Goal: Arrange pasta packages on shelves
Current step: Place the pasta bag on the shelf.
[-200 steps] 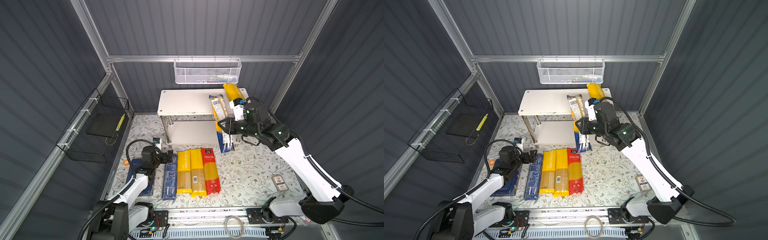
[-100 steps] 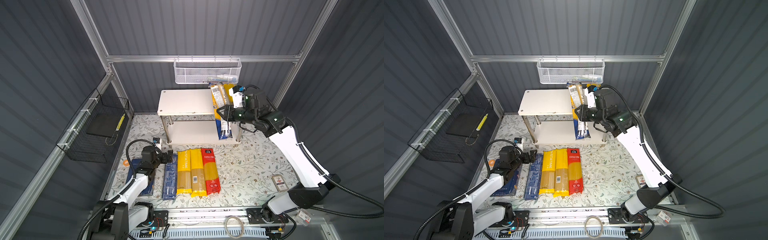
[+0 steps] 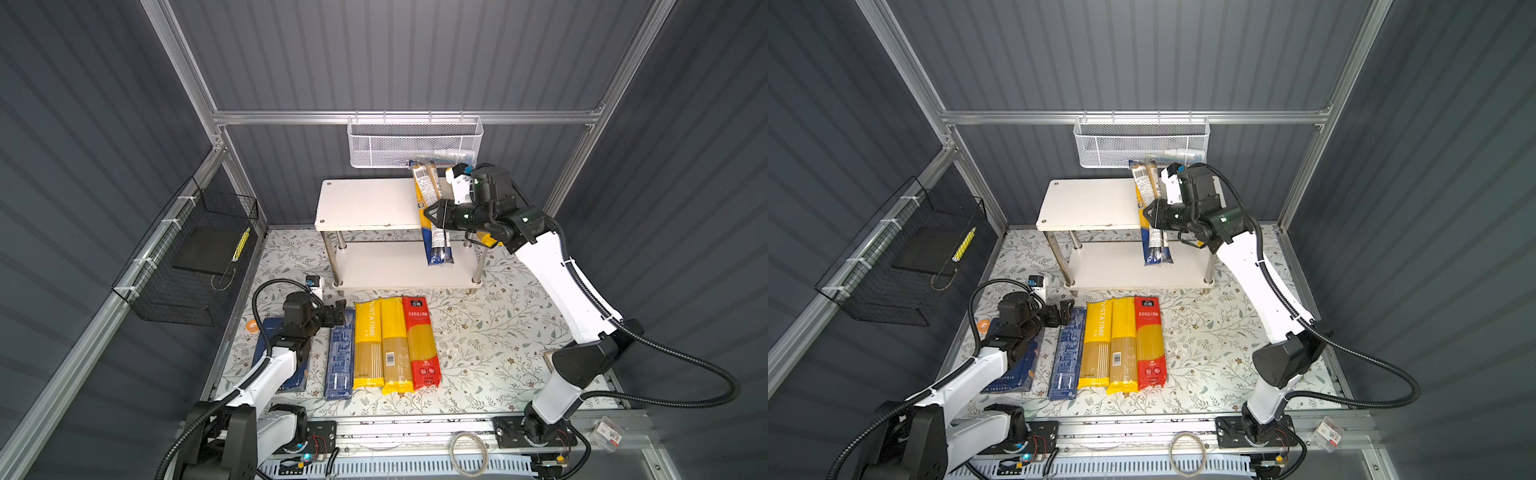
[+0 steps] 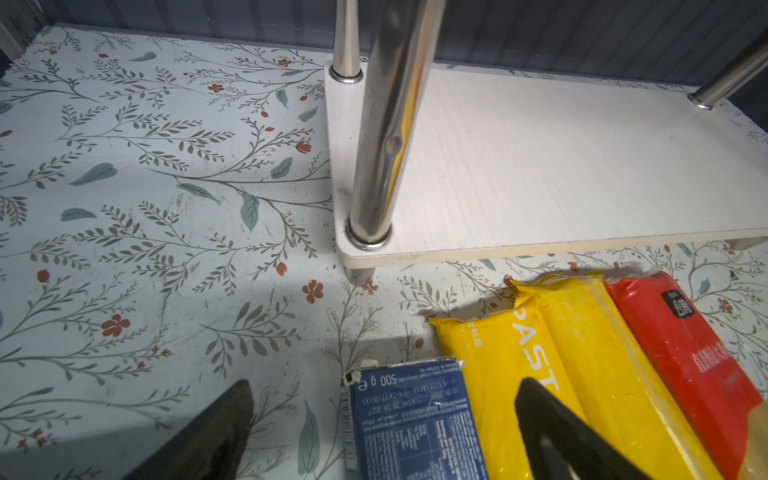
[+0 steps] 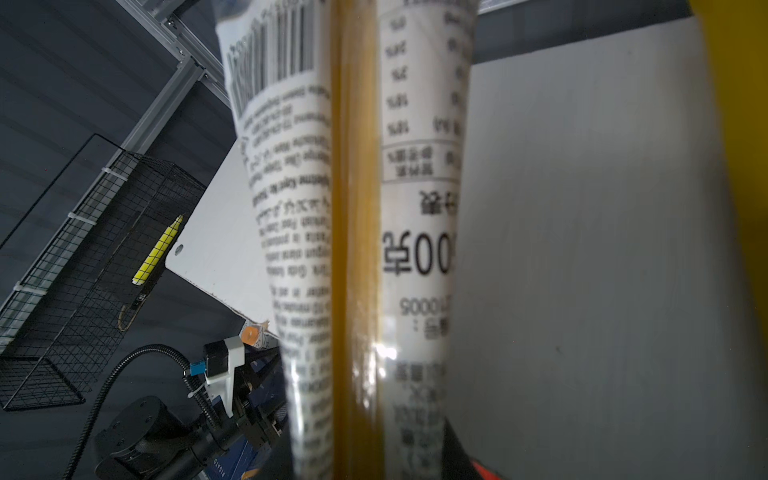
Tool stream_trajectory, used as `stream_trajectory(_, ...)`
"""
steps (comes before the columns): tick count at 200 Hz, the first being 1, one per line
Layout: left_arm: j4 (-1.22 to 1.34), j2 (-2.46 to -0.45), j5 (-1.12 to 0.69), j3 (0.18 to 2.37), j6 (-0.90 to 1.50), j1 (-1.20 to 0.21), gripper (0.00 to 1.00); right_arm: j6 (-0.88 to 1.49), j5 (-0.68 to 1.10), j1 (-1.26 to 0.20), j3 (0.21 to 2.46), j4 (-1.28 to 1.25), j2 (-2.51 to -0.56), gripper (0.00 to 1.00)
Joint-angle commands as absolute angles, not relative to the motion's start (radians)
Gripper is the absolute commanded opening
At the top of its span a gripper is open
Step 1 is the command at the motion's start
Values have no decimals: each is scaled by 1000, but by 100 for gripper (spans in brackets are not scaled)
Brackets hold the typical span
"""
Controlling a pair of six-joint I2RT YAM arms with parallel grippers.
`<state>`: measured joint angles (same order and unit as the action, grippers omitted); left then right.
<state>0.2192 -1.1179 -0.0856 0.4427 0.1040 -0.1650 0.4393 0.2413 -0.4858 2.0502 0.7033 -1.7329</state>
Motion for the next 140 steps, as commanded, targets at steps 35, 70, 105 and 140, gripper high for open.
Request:
stream_trajectory(35,193,-1122,-78,474,80,-170,99,465,296,-420,2164,611,-1770,22)
stream_trajectory(70,195,-1121,-80,472,78,-170,99,476,300,-404,2198,631,-1820,23)
stream_trajectory(105,195,-1121,-77,472,80,-170,99,487,295,-392,2202,625,-1846,28)
stream_trajectory(140,194,-1124,-77,474,81,-170,99,506,308,-383,2238,631,-1884,31)
